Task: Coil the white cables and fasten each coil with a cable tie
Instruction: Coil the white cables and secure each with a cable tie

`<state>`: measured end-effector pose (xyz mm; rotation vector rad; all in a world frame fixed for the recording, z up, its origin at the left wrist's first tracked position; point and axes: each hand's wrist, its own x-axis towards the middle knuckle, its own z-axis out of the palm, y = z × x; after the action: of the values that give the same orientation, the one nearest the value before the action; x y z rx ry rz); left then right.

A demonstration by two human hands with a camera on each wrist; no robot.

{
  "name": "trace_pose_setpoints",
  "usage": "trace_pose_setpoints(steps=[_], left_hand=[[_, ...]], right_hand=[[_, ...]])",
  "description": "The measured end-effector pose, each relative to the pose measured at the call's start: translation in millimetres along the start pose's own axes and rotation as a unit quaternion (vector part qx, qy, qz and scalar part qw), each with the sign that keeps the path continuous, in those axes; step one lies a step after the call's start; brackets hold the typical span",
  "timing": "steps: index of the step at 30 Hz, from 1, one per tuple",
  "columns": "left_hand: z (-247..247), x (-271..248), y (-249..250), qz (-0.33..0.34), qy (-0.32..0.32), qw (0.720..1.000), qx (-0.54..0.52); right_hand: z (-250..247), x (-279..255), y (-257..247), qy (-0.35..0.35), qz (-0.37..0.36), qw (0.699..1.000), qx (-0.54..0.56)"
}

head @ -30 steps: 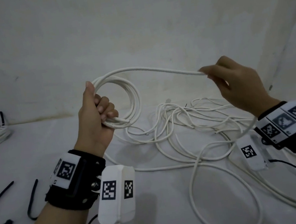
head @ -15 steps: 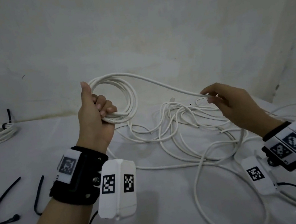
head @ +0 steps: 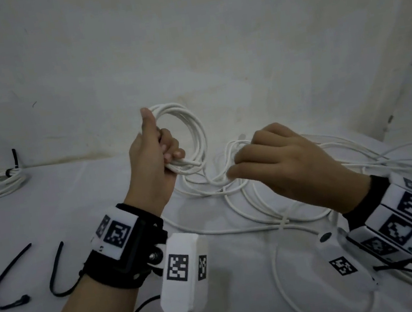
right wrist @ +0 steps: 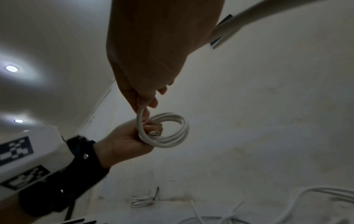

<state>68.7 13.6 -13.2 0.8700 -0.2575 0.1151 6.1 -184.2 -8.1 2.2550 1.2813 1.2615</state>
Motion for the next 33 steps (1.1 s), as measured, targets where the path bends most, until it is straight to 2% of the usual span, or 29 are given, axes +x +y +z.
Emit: trace_pose_setpoints(steps=[5, 8, 12, 21, 25, 30, 33], left_hand=[[14, -14, -10, -0.015, -0.062, 0.996, 0.066], [15, -20, -12, -0.008, -0.107, 0.985, 0.132], [13, -22, -14, -0.009, -0.172, 0.967, 0.188], [16, -26, -13, -0.024, -0.169, 0.969, 0.18], [19, -29, -13, -0.076, -0.191, 0.967, 0.15], [17, -26, -10, -0.152, -0.2, 0.965, 0.076], [19, -29, -8, -0.181, -0.215, 0.959, 0.044]], right_hand=[[1, 28, -7, 0.039, -0.004, 0.999, 0.006], [4, 37, -10, 0.054, 0.017, 0.998, 0.04], [-2, 42, -8, 0.038, 0.072, 0.994, 0.078], [-12, 44, -2, 0.03, 0.116, 0.985, 0.124], [-7, 44, 2, 0.044, 0.138, 0.981, 0.133], [-1, 35, 19, 0.099, 0.185, 0.963, 0.168], [3, 31, 23, 0.09, 0.201, 0.962, 0.162]])
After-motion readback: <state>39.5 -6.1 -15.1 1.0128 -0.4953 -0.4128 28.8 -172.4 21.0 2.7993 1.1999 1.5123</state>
